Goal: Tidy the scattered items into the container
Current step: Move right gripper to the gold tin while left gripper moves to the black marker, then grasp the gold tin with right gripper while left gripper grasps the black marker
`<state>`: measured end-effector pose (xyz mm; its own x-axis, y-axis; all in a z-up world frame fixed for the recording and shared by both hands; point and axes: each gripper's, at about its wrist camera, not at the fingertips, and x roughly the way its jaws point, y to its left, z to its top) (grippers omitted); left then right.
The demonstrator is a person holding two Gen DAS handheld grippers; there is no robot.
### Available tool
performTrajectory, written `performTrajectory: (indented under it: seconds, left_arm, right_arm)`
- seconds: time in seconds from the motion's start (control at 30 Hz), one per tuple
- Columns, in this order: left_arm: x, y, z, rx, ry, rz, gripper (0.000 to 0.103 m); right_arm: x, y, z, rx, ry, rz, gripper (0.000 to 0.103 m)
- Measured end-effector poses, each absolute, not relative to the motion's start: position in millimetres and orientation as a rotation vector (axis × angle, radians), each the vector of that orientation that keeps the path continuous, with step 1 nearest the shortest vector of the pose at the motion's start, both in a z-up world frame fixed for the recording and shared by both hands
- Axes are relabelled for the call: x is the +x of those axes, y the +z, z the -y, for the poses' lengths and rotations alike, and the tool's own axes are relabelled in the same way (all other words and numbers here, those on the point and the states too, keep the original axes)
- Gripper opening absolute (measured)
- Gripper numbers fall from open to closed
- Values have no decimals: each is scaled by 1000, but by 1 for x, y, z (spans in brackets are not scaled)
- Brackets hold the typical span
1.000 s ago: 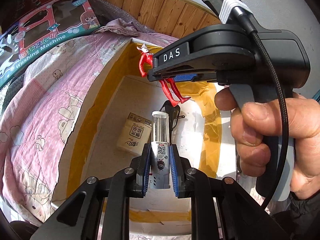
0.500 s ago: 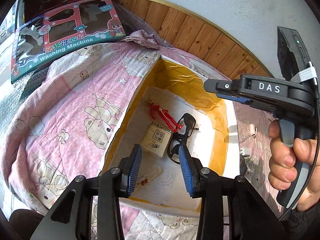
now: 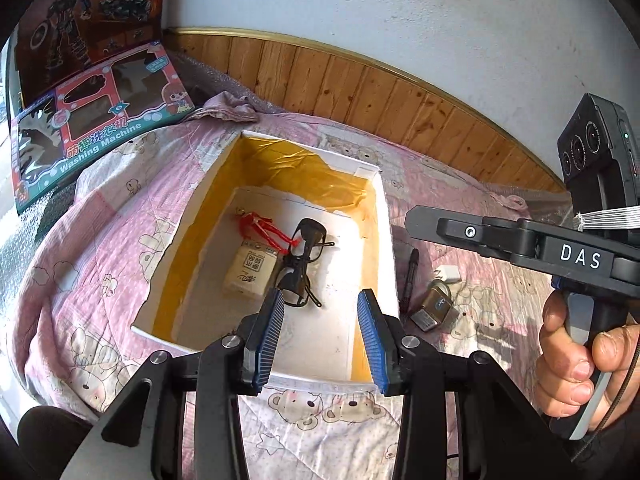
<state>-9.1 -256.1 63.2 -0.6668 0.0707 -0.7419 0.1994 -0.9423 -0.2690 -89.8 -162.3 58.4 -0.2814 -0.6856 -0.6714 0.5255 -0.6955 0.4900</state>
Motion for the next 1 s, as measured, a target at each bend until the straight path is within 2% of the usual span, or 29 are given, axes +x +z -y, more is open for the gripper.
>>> performTrajectory:
  seconds: [0.17,0.43,0.7,0.83,1.0]
  left_arm:
    - [-11,67,219,1287,-2815,-444,40]
    - [-30,60,160,1396,-2880,-364,40]
    - [-59,39,114,1514,-2888,-287,42]
    - [-67,31,113,1532,-2863,-316,42]
    - [-72,24,126,1534,-2822,-400,42]
  right_arm:
    - [-86,40,104,1230,-2120,308,39]
    - [-92,-20,20,1434,-2302,314,41]
    - [-100,-69,15,1511,-2243,326,41]
    - [-107,-74,37,1475,-2250,147,51]
    - [-119,-80,68,1395,-2220,-229,53]
